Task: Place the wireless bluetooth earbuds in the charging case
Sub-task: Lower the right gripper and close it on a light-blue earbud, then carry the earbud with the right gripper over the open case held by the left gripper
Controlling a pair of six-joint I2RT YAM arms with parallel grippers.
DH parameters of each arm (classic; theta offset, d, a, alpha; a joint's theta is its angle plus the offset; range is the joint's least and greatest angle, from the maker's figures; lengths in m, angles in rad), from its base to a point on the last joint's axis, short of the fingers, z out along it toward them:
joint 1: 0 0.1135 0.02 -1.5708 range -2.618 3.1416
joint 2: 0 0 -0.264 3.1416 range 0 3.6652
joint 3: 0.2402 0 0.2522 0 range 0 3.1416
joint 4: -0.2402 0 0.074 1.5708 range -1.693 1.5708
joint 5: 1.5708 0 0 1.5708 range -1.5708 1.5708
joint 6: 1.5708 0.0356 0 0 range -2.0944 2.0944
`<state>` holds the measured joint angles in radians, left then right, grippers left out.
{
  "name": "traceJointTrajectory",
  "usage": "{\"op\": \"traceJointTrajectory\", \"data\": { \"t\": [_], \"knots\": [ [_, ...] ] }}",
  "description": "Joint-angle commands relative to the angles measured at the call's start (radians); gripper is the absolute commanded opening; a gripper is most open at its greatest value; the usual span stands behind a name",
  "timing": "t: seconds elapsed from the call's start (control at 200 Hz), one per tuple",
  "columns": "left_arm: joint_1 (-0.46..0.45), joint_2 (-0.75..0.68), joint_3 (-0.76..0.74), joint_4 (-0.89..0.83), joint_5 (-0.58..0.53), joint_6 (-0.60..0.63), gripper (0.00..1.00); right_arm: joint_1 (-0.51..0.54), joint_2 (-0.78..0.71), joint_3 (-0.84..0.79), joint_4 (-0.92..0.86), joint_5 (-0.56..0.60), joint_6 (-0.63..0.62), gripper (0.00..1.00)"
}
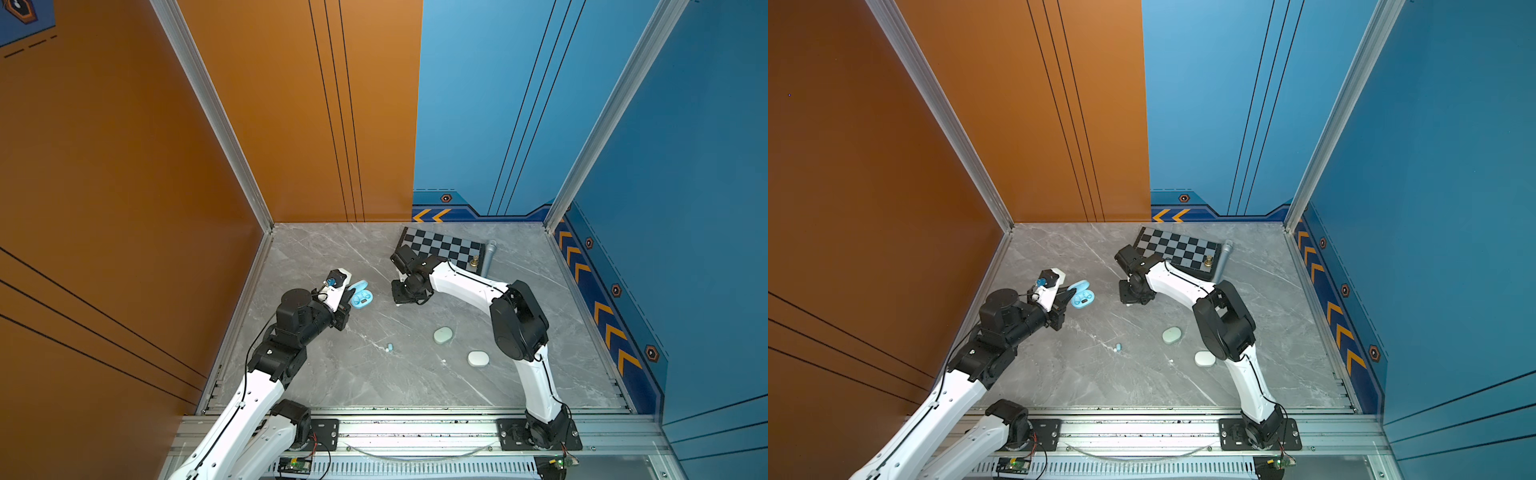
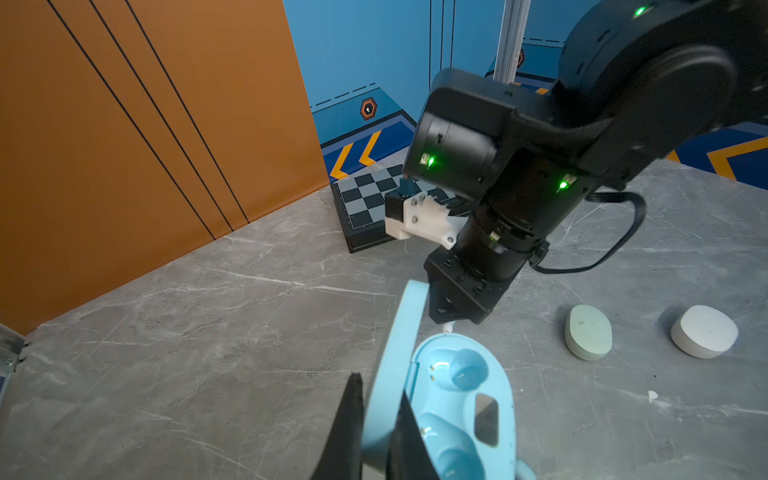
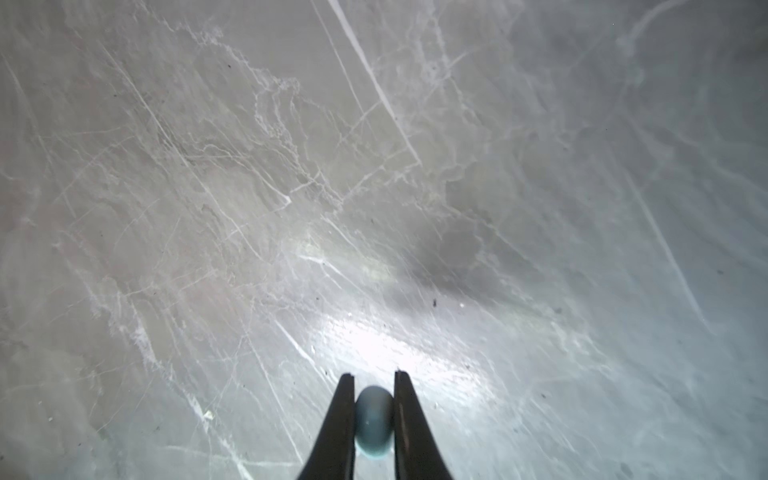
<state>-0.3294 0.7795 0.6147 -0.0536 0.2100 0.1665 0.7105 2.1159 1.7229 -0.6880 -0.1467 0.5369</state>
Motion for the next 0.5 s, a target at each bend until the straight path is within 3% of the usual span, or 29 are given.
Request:
{"op": "traceJointTrajectory", "data": {
  "t": [0.0, 0.495],
  "knots": [
    [-0.025, 0.053, -0.025, 0.135, -0.022, -0.040, 0.00, -0.039, -0.111, -0.043, 0.024, -0.081, -0.062, 0.10],
    [-0.121, 0.399, 0.035, 0.384, -0.058, -0.045, 0.00, -0.051, -0.346, -0.119, 0.025, -0.334, -0.114, 0.11]
  ]
}}
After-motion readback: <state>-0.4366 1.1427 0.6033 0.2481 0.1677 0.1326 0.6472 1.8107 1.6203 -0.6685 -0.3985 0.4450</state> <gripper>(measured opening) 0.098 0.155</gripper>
